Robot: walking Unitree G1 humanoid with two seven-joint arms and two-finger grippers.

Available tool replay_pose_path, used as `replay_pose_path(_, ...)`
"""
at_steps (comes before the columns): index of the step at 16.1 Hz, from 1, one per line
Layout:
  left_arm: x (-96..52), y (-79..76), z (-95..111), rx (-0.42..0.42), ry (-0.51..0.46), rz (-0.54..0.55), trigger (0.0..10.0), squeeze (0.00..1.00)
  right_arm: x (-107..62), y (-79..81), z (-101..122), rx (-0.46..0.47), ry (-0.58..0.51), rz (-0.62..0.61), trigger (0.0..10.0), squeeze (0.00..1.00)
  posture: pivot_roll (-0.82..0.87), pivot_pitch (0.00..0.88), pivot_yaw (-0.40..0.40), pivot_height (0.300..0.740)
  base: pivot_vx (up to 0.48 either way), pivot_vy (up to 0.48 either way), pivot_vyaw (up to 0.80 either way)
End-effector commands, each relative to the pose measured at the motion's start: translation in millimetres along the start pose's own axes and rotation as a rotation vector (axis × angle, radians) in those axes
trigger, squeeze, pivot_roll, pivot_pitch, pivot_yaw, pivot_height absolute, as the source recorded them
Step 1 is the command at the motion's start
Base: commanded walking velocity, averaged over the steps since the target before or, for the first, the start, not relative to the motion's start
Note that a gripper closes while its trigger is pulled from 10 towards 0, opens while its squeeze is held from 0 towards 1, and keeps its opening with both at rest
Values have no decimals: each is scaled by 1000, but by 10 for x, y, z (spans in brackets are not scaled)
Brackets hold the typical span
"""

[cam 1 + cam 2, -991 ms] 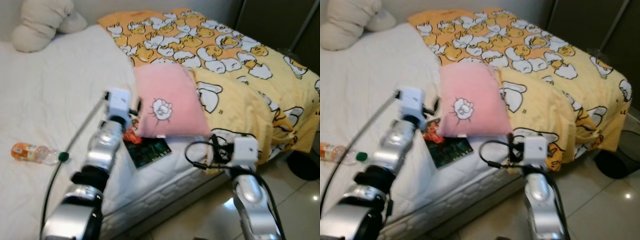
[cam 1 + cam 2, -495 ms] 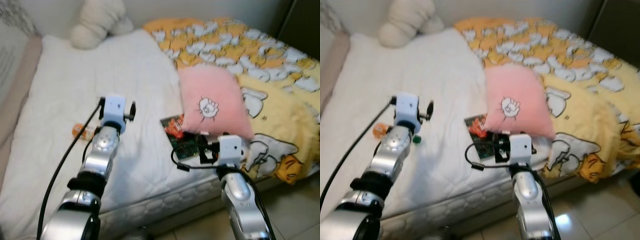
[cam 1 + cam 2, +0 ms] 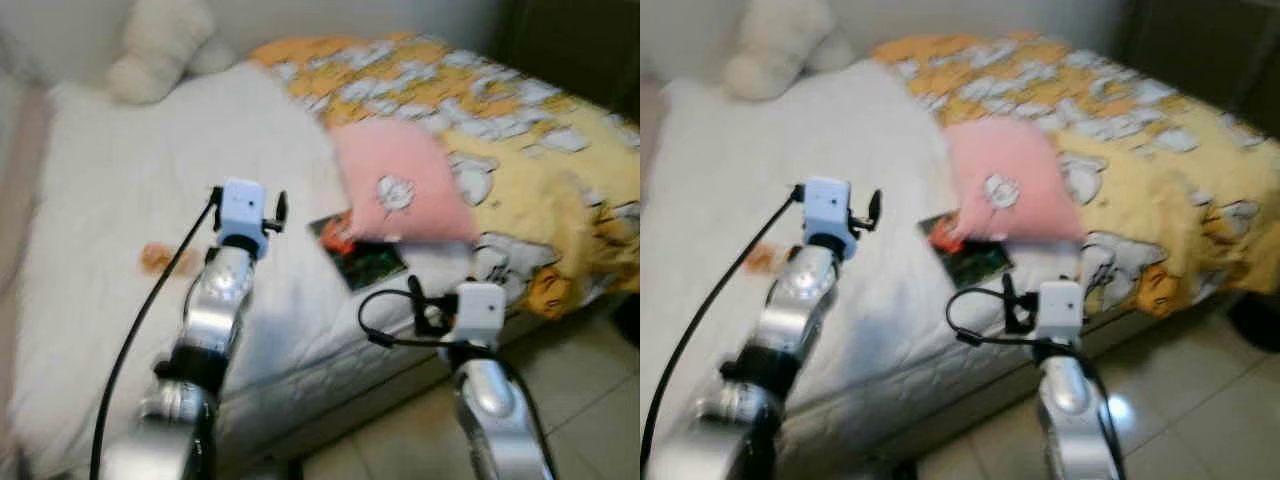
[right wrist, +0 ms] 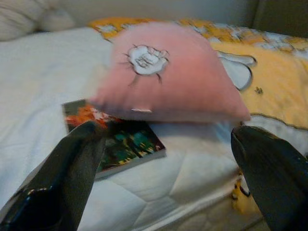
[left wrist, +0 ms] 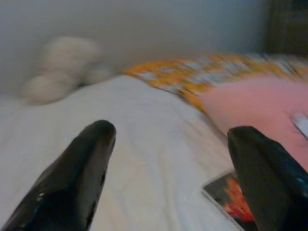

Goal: Clean up the room

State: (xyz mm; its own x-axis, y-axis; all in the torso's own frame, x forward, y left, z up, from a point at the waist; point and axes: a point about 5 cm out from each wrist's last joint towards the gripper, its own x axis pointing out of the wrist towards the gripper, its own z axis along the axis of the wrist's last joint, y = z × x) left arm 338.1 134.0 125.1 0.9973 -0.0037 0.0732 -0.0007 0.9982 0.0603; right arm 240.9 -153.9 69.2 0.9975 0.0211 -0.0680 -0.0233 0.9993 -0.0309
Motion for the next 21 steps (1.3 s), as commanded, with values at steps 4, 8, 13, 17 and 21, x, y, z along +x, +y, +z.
replay_pose_path(4,-290,169,-44,41,54,56,10000,0,-246,-95,79,-89,1,131,10000,0,45,0,26,740,0,0,0)
replay_pose_path(8,-141,64,89,45,36,49,10000,0,-73,-110,56,-42,27,101,10000,0,48,0,17,740,234,-362,652)
replay_pose_path(13,92,-5,90,90,86,42,10000,0,-36,33,33,-24,43,137,10000,0,40,0,14,740,418,-55,437)
replay_pose_path(17,386,-103,16,143,197,7,10000,0,-211,93,-8,-43,73,173,10000,0,-5,0,7,740,115,0,0)
replay_pose_path(21,660,105,259,97,227,104,10000,0,-579,235,-7,-44,117,256,10000,0,-85,0,-1,740,0,0,0)
